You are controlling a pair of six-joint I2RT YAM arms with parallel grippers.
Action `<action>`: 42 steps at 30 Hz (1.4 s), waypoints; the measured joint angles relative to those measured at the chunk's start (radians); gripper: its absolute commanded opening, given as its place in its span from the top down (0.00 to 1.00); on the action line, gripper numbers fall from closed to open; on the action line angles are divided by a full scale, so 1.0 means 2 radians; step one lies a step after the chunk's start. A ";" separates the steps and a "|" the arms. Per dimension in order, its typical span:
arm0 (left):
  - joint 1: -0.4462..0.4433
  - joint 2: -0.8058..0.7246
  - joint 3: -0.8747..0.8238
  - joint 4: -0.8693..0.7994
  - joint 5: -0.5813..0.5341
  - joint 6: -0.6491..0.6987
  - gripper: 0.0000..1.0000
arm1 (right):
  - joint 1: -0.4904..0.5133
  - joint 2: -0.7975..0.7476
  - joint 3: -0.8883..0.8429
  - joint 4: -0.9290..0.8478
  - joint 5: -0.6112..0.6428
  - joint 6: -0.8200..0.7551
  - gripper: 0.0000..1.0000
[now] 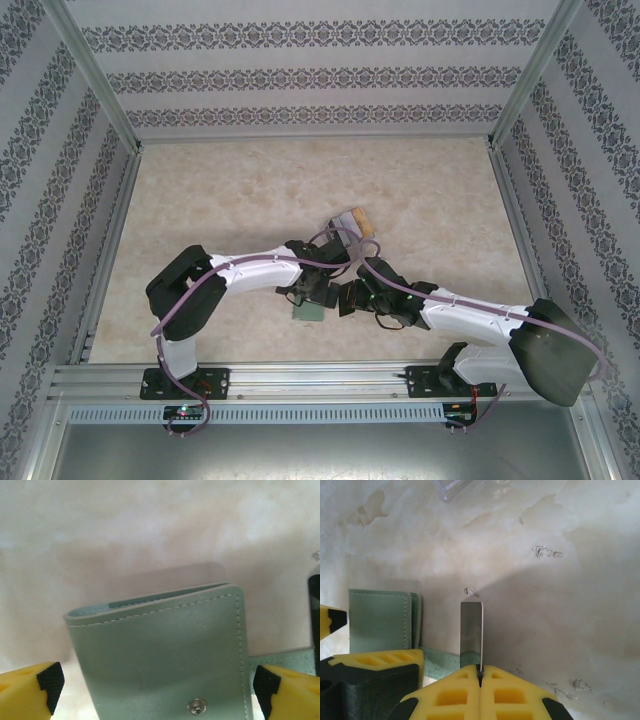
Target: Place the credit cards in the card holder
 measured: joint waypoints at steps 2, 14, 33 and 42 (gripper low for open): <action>0.000 0.000 0.000 -0.004 -0.009 -0.001 0.00 | 0.000 0.000 0.000 0.000 0.000 0.000 1.00; 0.000 -0.025 0.009 -0.032 -0.058 -0.003 0.14 | 0.000 0.012 0.001 0.000 0.006 0.000 1.00; 0.028 -0.117 -0.066 -0.033 -0.061 -0.006 0.89 | 0.000 0.030 0.023 -0.009 0.010 0.000 1.00; 0.080 -0.180 -0.143 0.072 0.047 -0.011 1.00 | -0.009 0.006 0.038 -0.039 0.014 -0.006 1.00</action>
